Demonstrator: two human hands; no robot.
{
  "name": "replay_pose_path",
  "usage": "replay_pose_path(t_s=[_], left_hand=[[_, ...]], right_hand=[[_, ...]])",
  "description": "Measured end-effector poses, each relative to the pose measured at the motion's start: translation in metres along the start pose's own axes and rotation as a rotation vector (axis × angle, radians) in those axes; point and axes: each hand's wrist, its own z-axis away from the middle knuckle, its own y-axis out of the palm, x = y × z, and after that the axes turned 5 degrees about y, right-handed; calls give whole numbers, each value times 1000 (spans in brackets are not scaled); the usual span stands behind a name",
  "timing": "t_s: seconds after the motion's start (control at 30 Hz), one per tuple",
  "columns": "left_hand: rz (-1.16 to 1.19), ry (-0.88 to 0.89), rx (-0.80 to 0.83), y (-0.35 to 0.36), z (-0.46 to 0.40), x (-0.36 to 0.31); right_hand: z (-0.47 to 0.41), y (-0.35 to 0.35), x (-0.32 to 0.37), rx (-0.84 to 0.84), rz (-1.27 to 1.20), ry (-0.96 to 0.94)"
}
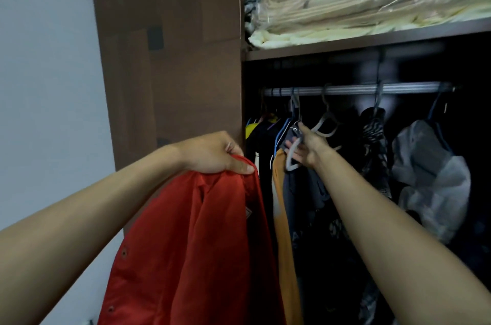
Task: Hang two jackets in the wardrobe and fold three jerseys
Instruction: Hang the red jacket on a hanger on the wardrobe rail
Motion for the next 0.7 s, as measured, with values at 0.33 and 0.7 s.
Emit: replay_pose_path(t_s=[0.33, 0.7], left_hand=[[-172, -111, -242, -1, 4, 31], [-154, -78, -309, 2, -13, 38]], right_hand=[[3, -45, 11, 132, 104, -29], [116, -103, -61, 214, 267, -144]])
